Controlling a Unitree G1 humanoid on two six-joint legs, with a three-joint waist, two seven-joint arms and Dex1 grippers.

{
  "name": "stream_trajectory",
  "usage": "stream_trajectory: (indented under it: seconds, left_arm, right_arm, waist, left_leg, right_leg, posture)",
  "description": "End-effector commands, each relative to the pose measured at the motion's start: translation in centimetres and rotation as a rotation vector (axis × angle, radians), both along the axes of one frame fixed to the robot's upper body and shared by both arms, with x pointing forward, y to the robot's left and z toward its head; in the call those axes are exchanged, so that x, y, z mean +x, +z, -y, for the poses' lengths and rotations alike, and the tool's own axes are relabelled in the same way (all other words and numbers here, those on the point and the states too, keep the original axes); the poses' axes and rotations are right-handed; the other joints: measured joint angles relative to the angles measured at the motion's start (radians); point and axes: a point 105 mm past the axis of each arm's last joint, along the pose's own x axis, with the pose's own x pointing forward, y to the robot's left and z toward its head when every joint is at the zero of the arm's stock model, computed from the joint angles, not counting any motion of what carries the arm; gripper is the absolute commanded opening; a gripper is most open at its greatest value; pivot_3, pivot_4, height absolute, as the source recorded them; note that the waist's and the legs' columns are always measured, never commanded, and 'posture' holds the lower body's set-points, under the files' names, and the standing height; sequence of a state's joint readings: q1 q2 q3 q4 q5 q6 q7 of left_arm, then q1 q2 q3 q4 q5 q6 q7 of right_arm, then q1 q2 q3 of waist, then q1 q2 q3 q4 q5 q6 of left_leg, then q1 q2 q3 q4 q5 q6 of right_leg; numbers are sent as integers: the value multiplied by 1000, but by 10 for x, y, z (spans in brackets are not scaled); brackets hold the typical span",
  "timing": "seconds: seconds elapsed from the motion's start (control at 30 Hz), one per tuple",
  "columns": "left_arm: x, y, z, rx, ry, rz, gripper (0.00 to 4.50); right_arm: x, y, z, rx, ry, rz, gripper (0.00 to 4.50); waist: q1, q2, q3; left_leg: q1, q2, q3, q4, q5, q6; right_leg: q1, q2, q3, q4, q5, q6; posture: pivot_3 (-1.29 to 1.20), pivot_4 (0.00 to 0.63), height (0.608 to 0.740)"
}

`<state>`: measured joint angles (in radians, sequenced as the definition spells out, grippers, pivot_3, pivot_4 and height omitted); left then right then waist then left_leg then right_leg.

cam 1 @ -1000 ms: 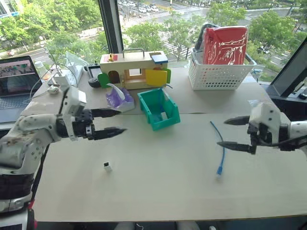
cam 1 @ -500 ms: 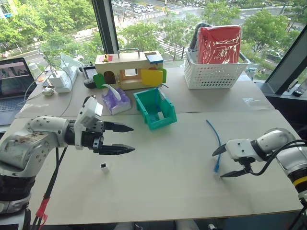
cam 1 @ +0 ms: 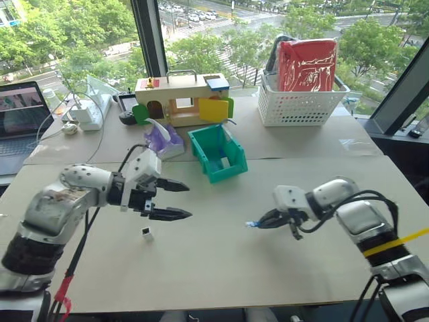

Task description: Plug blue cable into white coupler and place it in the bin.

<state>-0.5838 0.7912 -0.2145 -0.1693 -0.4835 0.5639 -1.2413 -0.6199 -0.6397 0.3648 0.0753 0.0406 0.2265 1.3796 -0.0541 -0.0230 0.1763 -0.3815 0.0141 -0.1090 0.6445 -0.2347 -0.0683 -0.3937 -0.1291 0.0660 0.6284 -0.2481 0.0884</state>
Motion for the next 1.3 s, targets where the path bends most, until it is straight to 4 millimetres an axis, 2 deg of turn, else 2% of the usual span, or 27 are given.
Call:
stream_trajectory:
  seconds: [0.03, 0.13, 0.23, 0.33, 0.83, 1.1, 1.13, 1.17, 1.23, 1.27, 1.3]
  left_arm:
    - [15, -11, 15, 26, -9, 47, 3660]
    - [23, -30, 27, 79, -21, 49, 3660]
    - [27, -37, 39, 89, -15, 26, 2916]
    - [24, -49, 43, 162, -41, 31, 1803]
    - [17, -64, 51, 264, -70, 29, 1803]
    - [24, -64, 53, 266, -39, 17, 1803]
    - [25, -63, 54, 258, -30, 6, 1322]
    - [25, -64, 54, 257, -30, -4, 1170]
    - [25, -65, 53, 267, -29, -7, 301]
    - [27, -66, 52, 281, -25, 6, 93]
    - [28, -66, 50, 294, -22, 22, 84]
  right_arm:
    - [6, -2, -7, -18, -35, 18, 16]
    - [8, -7, -15, -18, -49, 16, 16]
    - [10, -10, -20, -5, -80, 2, 0]
    - [12, -14, -23, -1, -118, -1, 0]
    - [11, -19, -36, 21, -167, -19, 0]
    - [6, -19, -39, 21, -160, -31, 0]
    - [6, -19, -39, 21, -161, -32, 0]
    - [5, -19, -39, 20, -161, -32, 0]
    - [5, -18, -39, 20, -163, -33, 0]
    - [4, -18, -38, 20, -163, -33, 0]
    - [4, -17, -38, 21, -164, -33, 0]
  waist:
    - [5, 0, 0]
    - [8, 0, 0]
    - [0, 0, 0]
    - [-15, 0, 0]
    - [-22, 0, 0]
    - [-21, 0, 0]
    - [-21, 0, 0]
    - [-21, 0, 0]
    - [-21, 0, 0]
    - [-21, 0, 0]
    - [-20, 0, 0]
  left_leg:
    - [-2, 0, 0, 1, 0, 0]
    - [-7, 0, 0, 2, 1, -1]
    - [-7, 0, 0, 1, 1, -1]
    - [-7, 0, 0, 1, 1, -1]
    - [-1, 0, 0, 2, 1, -1]
    - [-1, 0, 0, 2, 1, -1]
    - [-1, 0, 0, 2, 1, -1]
    - [-1, 0, 0, 2, 1, -1]
    - [-1, 0, 0, 2, 1, -1]
    - [-1, 0, 0, 2, 1, -1]
    - [-1, 0, 0, 2, 1, -1]
  right_leg:
    - [-2, 0, 0, 0, 0, 0]
    - [-8, 0, 0, 2, 0, 0]
    - [-9, 0, 0, 3, 0, 0]
    - [-10, 0, 0, 4, 0, 0]
    - [-9, 0, 0, 12, 0, 0]
    - [-9, 0, 0, 12, 0, 0]
    - [-9, 0, 0, 12, 0, 0]
    - [-9, 0, 0, 12, 0, 0]
    - [-9, 0, 0, 12, 0, 0]
    - [-9, 0, 0, 12, 0, 0]
    - [-9, 0, 0, 12, 0, 0]
  posture:
    - [0, 150, 740]
    - [0, 150, 740]
    - [0, 150, 740]
    - [0, 150, 740]
    - [0, 150, 740]
    - [0, 150, 740]
    - [0, 150, 740]
    - [0, 150, 740]
    - [0, 150, 740]
    - [0, 150, 740]
    - [0, 150, 740]
